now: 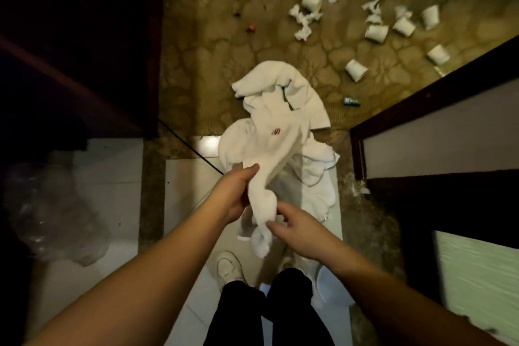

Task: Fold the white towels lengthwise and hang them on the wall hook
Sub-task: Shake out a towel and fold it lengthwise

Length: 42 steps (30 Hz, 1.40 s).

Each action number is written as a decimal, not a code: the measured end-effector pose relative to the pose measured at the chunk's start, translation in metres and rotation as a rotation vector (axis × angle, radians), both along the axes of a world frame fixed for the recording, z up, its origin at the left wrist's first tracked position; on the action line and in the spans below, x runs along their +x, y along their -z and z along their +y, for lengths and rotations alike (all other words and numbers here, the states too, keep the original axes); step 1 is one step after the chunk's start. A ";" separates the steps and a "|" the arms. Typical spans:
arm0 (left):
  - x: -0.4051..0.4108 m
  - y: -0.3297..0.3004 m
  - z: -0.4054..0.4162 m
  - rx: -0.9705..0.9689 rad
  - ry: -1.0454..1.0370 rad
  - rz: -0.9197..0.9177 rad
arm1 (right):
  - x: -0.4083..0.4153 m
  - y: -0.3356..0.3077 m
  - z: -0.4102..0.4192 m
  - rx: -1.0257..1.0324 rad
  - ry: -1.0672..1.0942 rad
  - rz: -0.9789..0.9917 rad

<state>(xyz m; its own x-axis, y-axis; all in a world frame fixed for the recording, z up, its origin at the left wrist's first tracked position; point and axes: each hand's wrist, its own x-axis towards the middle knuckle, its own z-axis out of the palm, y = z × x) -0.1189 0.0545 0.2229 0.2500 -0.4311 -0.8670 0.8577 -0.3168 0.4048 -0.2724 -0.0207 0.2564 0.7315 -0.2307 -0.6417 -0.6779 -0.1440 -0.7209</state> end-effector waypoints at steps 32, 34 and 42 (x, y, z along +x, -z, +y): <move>-0.219 -0.484 0.328 0.164 -0.286 -1.263 | -0.075 -0.439 0.228 0.511 0.253 -0.421; -0.246 -0.505 0.356 0.140 -0.328 -1.266 | -0.100 -0.451 0.253 0.342 0.109 -0.478; -0.346 -0.586 0.468 0.180 -0.359 -1.333 | -0.189 -0.534 0.357 -0.375 -0.475 -0.950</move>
<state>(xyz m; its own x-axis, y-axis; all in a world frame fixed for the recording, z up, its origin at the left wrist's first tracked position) -0.4647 0.5221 0.8092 0.9943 -0.0770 0.0742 -0.0940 -0.2982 0.9499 -0.4615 0.3363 0.7905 0.9517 0.1400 0.2734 0.3039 -0.5577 -0.7724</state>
